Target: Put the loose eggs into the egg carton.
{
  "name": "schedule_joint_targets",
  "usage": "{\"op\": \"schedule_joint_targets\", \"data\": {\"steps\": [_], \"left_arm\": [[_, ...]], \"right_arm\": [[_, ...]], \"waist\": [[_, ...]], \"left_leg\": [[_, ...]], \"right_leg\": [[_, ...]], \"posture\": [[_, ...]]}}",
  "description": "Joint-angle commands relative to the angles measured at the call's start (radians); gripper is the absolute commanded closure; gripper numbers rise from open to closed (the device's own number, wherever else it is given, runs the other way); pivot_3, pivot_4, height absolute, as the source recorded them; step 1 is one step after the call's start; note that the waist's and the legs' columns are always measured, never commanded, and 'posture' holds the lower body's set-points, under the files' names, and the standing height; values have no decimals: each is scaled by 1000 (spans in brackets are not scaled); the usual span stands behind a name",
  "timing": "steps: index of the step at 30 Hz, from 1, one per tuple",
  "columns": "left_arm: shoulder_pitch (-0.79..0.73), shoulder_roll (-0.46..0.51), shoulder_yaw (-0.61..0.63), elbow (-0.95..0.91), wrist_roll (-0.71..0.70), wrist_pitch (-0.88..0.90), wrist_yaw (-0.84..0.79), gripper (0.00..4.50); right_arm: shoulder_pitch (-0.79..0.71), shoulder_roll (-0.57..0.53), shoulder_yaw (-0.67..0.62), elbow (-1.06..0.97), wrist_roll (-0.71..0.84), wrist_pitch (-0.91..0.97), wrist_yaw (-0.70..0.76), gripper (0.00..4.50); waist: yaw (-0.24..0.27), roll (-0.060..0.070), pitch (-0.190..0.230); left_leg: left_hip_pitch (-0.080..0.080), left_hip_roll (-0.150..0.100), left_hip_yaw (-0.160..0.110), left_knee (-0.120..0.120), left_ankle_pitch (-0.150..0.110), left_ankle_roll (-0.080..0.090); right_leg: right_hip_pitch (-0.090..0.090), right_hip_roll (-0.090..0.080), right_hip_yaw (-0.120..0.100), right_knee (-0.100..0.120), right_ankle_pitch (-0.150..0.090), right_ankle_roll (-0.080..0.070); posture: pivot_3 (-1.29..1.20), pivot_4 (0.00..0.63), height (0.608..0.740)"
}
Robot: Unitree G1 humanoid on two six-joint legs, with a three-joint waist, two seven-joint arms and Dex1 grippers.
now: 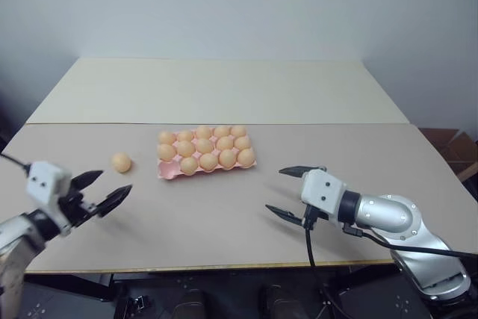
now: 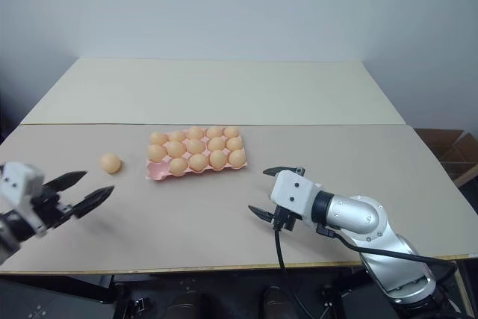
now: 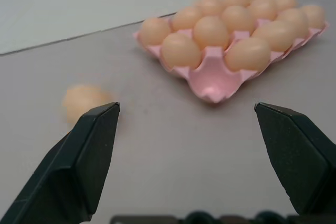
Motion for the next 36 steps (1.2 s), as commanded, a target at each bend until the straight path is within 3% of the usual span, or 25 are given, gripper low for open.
{"op": "schedule_joint_targets", "data": {"steps": [1, 6, 21, 28, 36], "left_arm": [[92, 6, 146, -112, -39, 60, 41, 22], [187, -38, 254, -195, -76, 102, 97, 22], [204, -64, 235, -232, -96, 117, 211, 22], [18, -82, 126, -158, -19, 88, 375, 22], [-164, -61, -3, -8, 66, 22, 398, 22]], "right_arm": [[-28, -6, -1, 4, 15, -37, 40, 0], [-59, -7, 18, 62, 4, -77, 84, 0], [-90, -2, 29, 85, -3, -93, 124, 0], [-89, 2, 31, 81, -8, -84, 115, 0], [-83, 20, 32, 53, -19, -47, 77, 0]], "waist": [[3, 0, 0], [8, -1, 0], [9, -1, -1], [19, -2, -1], [22, -2, -1]], "left_leg": [[0, 0, 0, 0, 0, 0], [0, 0, 0, 0, -1, -2], [-1, 0, 1, 0, -1, -2], [-1, 0, 1, 0, -1, -1], [-1, 0, 2, 0, 0, 0]], "right_leg": [[0, 0, 0, 0, 0, 0], [0, 0, 0, 0, 0, 0], [-2, 0, 1, 0, 0, 0], [-2, 0, 1, 0, 0, 0], [-2, 1, 2, 1, 0, 0]], "posture": [[0, 150, 740], [0, 150, 740], [0, 150, 740], [0, 150, 740], [0, 150, 740]]}}
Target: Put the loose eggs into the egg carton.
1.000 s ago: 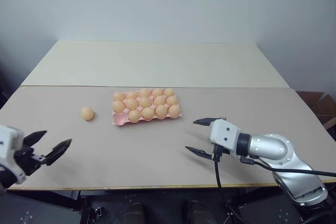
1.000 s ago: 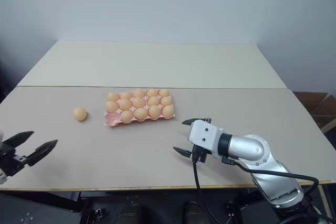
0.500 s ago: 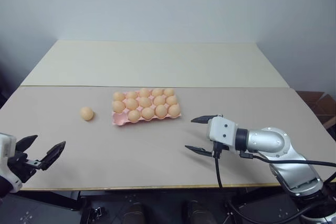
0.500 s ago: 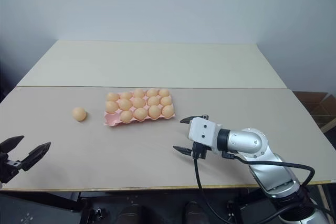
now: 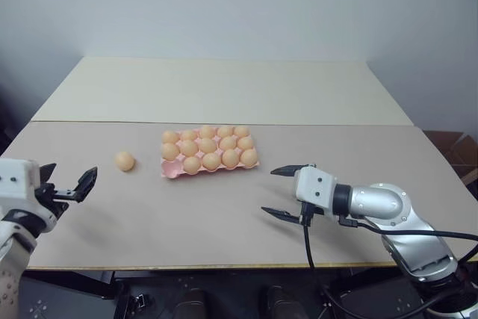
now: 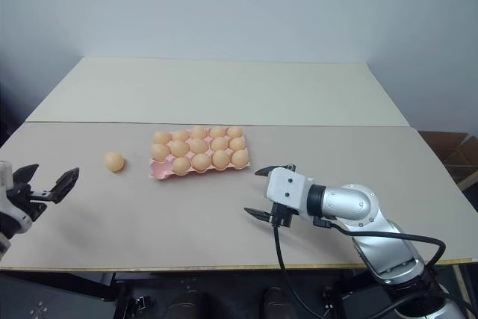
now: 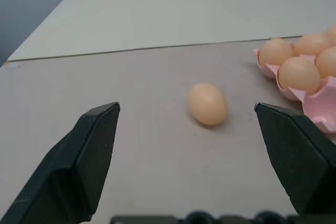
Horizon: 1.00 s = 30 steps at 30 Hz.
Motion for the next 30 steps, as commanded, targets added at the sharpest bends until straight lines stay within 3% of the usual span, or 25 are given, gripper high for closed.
{"op": "schedule_joint_targets", "data": {"steps": [1, 9, 14, 30], "left_arm": [[-82, 29, -48, 72, 34, -53, -10, 22], [-340, -28, -259, 386, 135, -198, -44, 22], [-444, -78, -305, 552, 183, -264, -13, 22], [-498, -123, -336, 741, 236, -287, 32, 22]], "right_arm": [[-2, 5, -6, -51, -7, 20, -22, 0], [-7, 16, 1, -85, -20, 64, -54, 0], [2, 11, -5, -110, -24, 94, -73, 0], [7, 12, 2, -137, -35, 127, -102, 0]], "waist": [[1, 0, 0], [3, -1, 0], [-2, -1, 0], [1, -1, 0]], "left_leg": [[0, 0, 0, 0, 0, 0], [0, -1, 0, 0, 0, 0], [-1, -1, 0, 0, 0, 0], [-1, -1, 0, 0, 0, 1]], "right_leg": [[0, 0, 0, 0, 0, 0], [1, 0, 0, -1, 2, 3], [1, 0, 0, -1, 4, 6], [1, 0, 0, 0, 5, 7]], "posture": [[0, 150, 740], [0, 150, 740], [0, 150, 740], [0, 150, 740]]}}
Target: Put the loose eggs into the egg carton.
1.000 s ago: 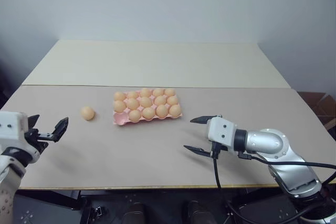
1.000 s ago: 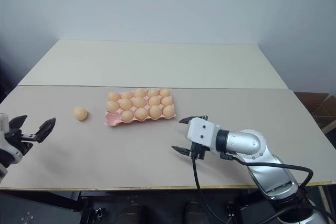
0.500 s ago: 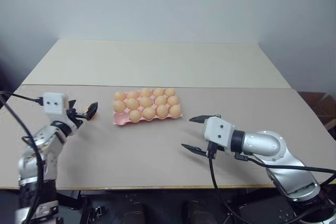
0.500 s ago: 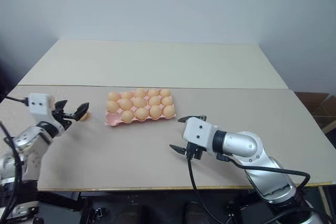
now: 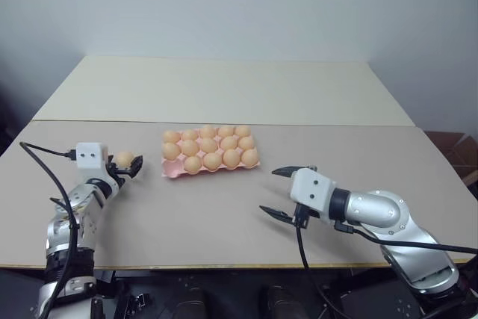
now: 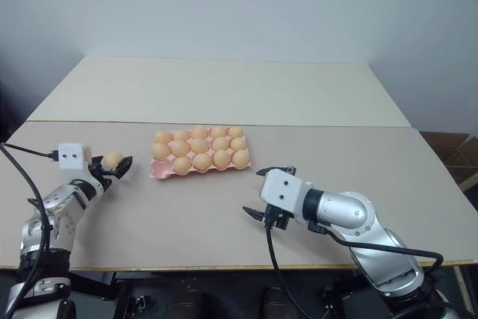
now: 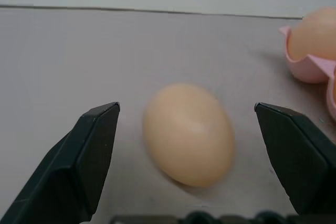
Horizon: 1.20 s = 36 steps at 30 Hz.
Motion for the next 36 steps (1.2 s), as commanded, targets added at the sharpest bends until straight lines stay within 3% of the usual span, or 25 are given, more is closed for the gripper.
{"op": "schedule_joint_targets", "data": {"steps": [1, 4, 5, 14, 20, 25, 29, 36], "left_arm": [[-28, -1, -1, 27, 13, -32, 7, 22], [-36, -7, -3, 50, 11, -63, -13, 22], [-43, -8, -8, 66, 15, -67, -15, 202], [-86, -27, -7, 151, 16, -140, -16, 2732], [-53, -19, -22, 60, 10, -109, -30, 2826], [26, -12, 13, -200, -101, -42, -102, 2826], [126, 21, -14, -369, -220, -2, -301, 2826], [57, 33, -108, -291, -160, -19, -354, 2826]], "right_arm": [[-25, -1, -19, -31, -4, -4, -7, 0], [-33, -1, -21, -22, -6, -5, -10, 0], [-33, -5, -16, -18, -14, -11, -11, 0], [-28, 4, -6, -13, -41, -17, -17, 0], [-22, 6, -7, -13, -51, -23, -16, 0], [-13, 11, -6, -16, -61, -27, -20, 0], [-6, 33, -4, -19, -63, -21, -37, 0], [11, 49, 4, -28, -86, -21, -59, 0]], "waist": [[0, 0, 0], [0, 0, 0], [0, 0, 0], [1, 0, 0], [0, 0, 0], [-2, 0, 0], [-4, 0, 0], [2, 0, 0]], "left_leg": [[0, 0, 0, 0, 0, 0], [0, 0, 0, 0, 0, 0], [0, 0, 0, 0, 0, 0], [0, 0, 0, 0, 0, 0], [0, 0, 0, 0, 0, 0], [0, 0, 0, 0, 0, 0], [0, 0, 0, 0, 0, 0], [1, 0, 0, 0, 0, 0]], "right_leg": [[0, 0, 0, 0, 0, 0], [0, 0, 0, 0, 0, 0], [0, 0, 0, 0, 0, 0], [1, 0, 0, 0, 0, 0], [1, 0, 0, 0, 0, 0], [1, 0, 0, 0, 0, 0], [0, 0, 0, 0, 0, 0], [2, 0, 0, 0, -1, -2]], "posture": [[0, 150, 740], [0, 150, 740], [0, 150, 740], [0, 150, 740], [0, 150, 740], [0, 150, 740], [0, 150, 740], [0, 150, 740]]}}
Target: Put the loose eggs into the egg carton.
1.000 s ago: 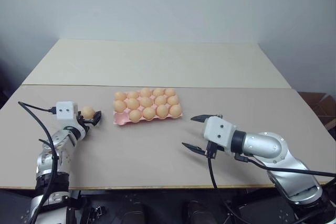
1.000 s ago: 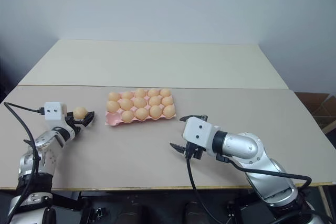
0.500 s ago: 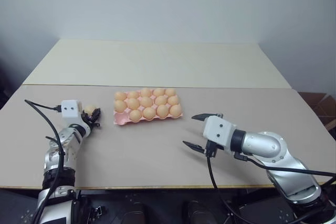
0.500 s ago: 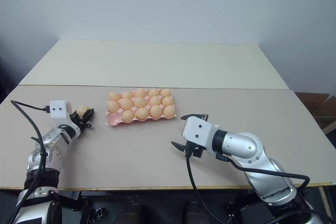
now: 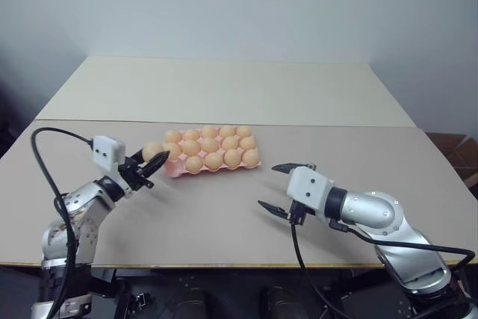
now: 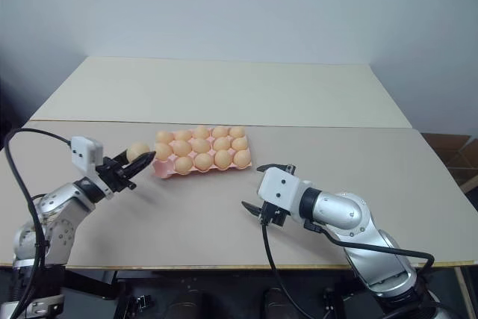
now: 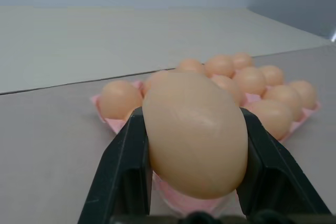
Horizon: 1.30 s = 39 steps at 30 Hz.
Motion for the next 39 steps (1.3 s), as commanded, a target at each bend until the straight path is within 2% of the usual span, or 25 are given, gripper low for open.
{"op": "schedule_joint_targets", "data": {"steps": [1, 4, 11, 13, 19, 26, 28, 31, 36, 39], "left_arm": [[-77, 1, -29, 57, 35, -27, -5, 2826], [-124, 6, -50, 118, 51, -25, -25, 2826], [-125, 14, -43, 128, 23, -16, -90, 450], [-114, 16, -35, 121, 27, -22, -85, 47], [-67, 34, 33, 69, -6, -6, -73, 47], [268, 219, 243, -191, -140, 110, -216, 47], [372, 265, 317, -250, -174, 132, -271, 47], [506, 312, 428, -313, -203, 144, -338, 47], [627, 358, 545, -381, -212, 167, -392, 47], [675, 379, 606, -434, -231, 199, -413, 47]], "right_arm": [[5, 4, -9, -38, -16, -16, -23, 0], [18, 3, -14, -49, -24, -10, -32, 0], [47, -5, -23, -77, -36, 3, -46, 0], [49, -4, -25, -80, -37, 5, -47, 0], [44, -2, -18, -74, -41, 1, -46, 0], [50, -35, -55, -80, -12, -14, -3, 0], [53, -69, -95, -79, 31, -29, 47, 0], [46, -141, -200, -51, 137, -49, 160, 0], [63, -287, -358, 21, 260, -120, 346, 0], [69, -335, -445, 61, 328, -133, 414, 0]], "waist": [[0, 0, 0], [-2, 0, 0], [-9, 0, 0], [-9, 0, 0], [-9, 0, 0], [-30, 0, 0], [-28, 0, 0], [-17, 1, 0], [-3, 1, 1], [-3, 1, 1]], "left_leg": [[0, 0, 0, 0, 0, 0], [-1, 0, 0, 0, 0, 0], [-1, 0, 0, 0, 0, 0], [0, 0, 0, 0, 0, 0], [-1, 0, 0, 0, 0, 0], [-2, 1, 1, 0, 0, 0], [-2, 1, 1, 0, 0, 0], [-1, 1, 2, 0, -1, -1], [-1, 1, 2, 0, -5, -8], [-2, 1, 2, -1, -5, -8]], "right_leg": [[0, 0, 0, 0, 0, 0], [0, 0, 0, -1, 1, 2], [0, 0, 0, -1, 1, 3], [0, 0, 1, 0, 1, 2], [-1, 0, 1, 0, 1, 2], [-4, 0, 1, 0, 1, 2], [-5, 0, 2, 0, -2, -4], [-5, -1, 1, 0, -3, -4], [-5, -1, 0, -2, -3, -4], [-5, -1, 1, -2, -3, -4]], "posture": [[0, 150, 740], [0, 150, 740], [0, 150, 740], [0, 150, 740], [0, 150, 740], [0, 150, 740], [0, 150, 740], [0, 150, 740], [0, 150, 740], [0, 150, 740]]}}
